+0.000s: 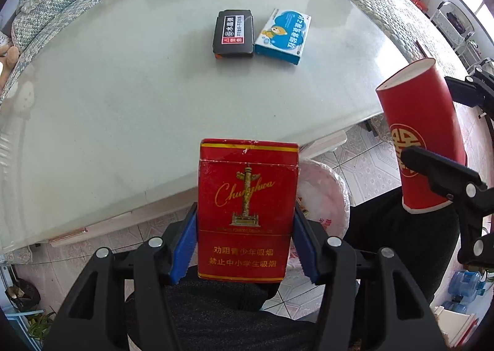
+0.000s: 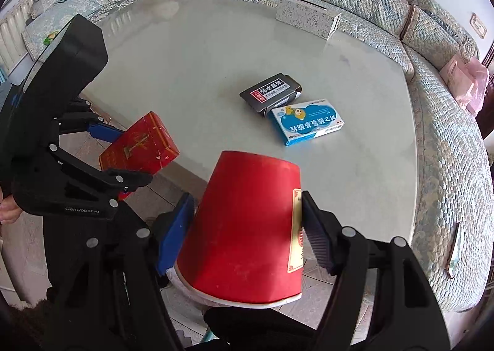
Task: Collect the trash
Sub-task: 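Carry the red pack and red cup with both grippers over the bin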
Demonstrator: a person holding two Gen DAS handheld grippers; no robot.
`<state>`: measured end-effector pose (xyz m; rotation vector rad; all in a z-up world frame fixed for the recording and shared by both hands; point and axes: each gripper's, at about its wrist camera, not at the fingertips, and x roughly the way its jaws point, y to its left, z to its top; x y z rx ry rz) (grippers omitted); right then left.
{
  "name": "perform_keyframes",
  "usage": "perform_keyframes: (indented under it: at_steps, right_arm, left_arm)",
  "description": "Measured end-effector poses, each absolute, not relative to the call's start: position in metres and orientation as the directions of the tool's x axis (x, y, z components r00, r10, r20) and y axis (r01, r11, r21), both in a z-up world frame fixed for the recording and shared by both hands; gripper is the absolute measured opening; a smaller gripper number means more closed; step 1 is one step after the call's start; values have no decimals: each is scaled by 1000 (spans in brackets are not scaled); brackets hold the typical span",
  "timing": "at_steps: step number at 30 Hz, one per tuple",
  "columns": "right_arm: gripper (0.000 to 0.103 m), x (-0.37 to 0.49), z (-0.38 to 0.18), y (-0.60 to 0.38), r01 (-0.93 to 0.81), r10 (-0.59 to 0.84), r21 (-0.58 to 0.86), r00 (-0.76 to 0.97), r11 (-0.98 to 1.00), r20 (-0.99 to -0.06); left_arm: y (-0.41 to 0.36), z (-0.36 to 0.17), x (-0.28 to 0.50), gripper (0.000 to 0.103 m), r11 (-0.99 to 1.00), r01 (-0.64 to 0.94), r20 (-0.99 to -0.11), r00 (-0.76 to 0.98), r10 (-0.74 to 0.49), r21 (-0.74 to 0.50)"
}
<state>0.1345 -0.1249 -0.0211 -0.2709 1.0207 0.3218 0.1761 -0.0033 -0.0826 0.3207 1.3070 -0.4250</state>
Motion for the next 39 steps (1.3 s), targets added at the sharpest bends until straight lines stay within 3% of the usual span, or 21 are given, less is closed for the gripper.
perform_keyframes:
  at_steps: [14, 39]
  right_arm:
    - [68, 99, -93, -130, -352, 98, -76, 451, 933, -887]
    - [68, 109, -201, -150, -268, 100, 14, 307, 963, -946]
  left_arm:
    - [-33, -145, 135, 55, 853, 521, -978, 173, -119, -11]
    - [-39, -273, 138, 55, 871, 482, -994, -3, -106, -94]
